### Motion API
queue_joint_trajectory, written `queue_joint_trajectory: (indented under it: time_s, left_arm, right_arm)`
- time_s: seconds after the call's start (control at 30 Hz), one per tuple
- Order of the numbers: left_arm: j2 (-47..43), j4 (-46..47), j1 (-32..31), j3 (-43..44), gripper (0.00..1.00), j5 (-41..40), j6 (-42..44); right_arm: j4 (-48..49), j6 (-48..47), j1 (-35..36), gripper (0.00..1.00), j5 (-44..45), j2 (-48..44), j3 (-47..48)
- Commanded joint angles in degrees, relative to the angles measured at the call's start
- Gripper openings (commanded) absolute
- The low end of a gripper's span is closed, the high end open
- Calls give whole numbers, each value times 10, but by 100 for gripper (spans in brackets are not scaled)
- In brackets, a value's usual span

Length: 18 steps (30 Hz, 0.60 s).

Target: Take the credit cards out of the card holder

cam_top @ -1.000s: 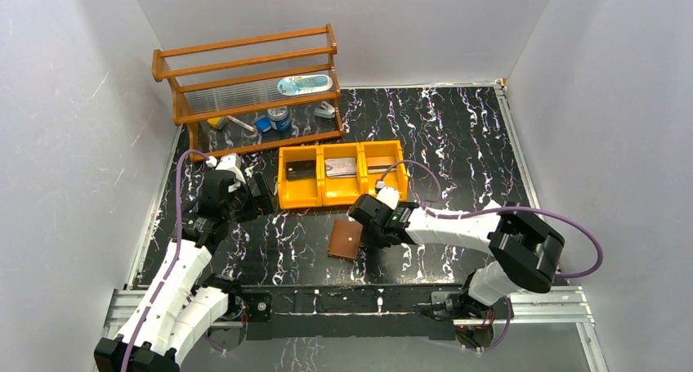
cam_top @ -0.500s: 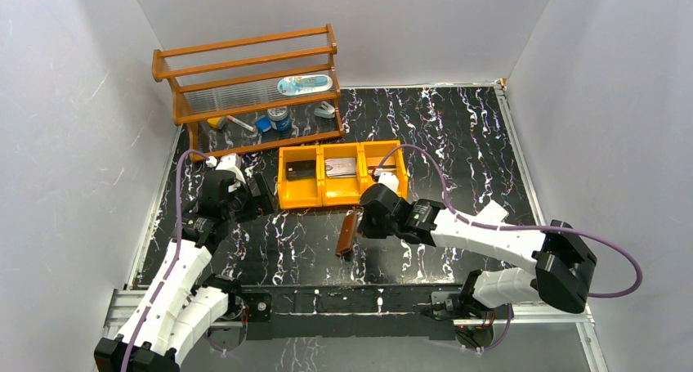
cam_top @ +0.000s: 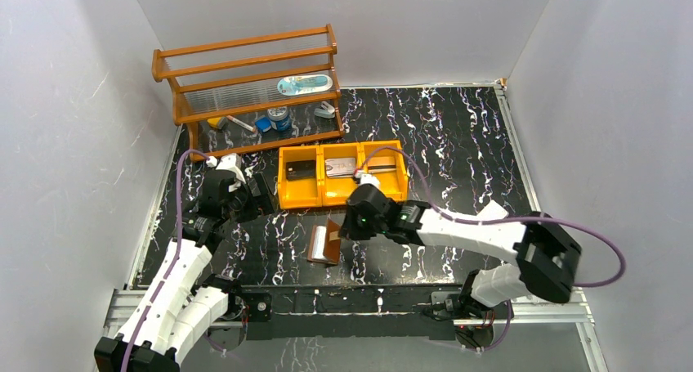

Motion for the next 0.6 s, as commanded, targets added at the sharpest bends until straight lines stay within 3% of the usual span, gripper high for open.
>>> queue_joint_trajectory:
  time_s: [0.0,0.27,0.57]
  left_arm:
    - [6,3,-2,16,97,18,6]
    - [13,53,-2,-3,95,142,15]
    - [54,116,-6,-20,86,356,-2]
  right_arm:
    - [-13,53,-32,1,44,-80,-80]
    - [-42,98,-71,2,50,-128,-163]
    - [-10,124,-76,3,40,-135,-203]
